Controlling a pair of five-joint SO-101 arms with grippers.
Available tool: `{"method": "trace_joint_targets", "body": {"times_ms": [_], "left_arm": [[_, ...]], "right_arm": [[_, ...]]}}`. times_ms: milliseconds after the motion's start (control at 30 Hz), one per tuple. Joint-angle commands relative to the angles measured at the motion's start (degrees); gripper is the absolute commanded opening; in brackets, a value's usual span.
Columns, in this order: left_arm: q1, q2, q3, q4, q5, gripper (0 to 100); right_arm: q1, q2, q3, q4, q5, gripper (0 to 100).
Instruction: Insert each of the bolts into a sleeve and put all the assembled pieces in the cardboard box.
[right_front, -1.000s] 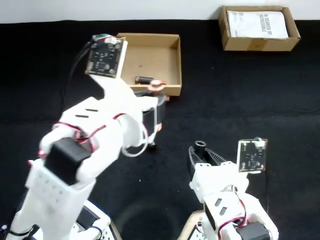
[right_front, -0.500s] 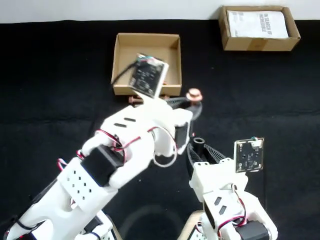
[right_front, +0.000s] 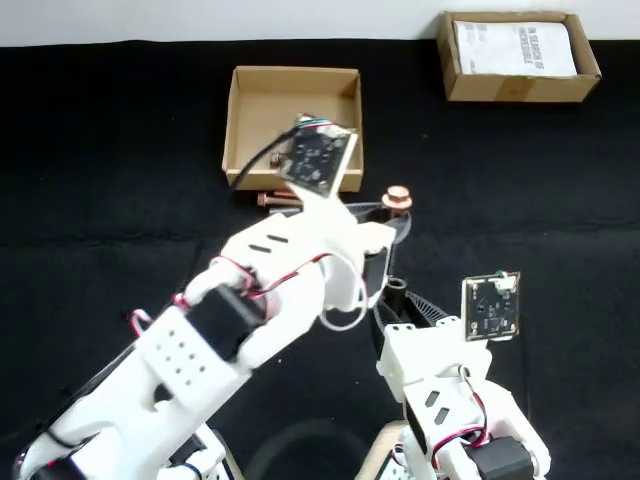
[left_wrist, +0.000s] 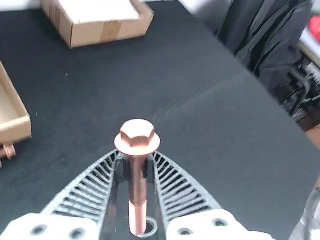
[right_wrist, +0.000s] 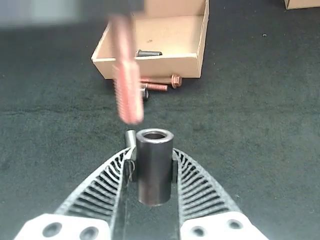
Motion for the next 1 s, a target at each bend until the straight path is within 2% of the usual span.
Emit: {"method": "trace_joint_targets", "body": {"times_ms": [0, 800, 967], "left_arm": [[1.01, 1.80, -2.68, -1.67, -0.18, 1], [3.38, 3.12, -2.24, -1.41, -0.18, 1], [3.38, 2.86, 1.01, -1.41, -0.35, 1]], "right_arm": [[-0.48, -0.22, -0.40, -2.24, 0.62, 0.7], [-0.48, -0.22, 0.04, -2.24, 0.62, 0.7], [-0.31, -0.22, -0.40, -2.24, 0.62, 0.7]]}}
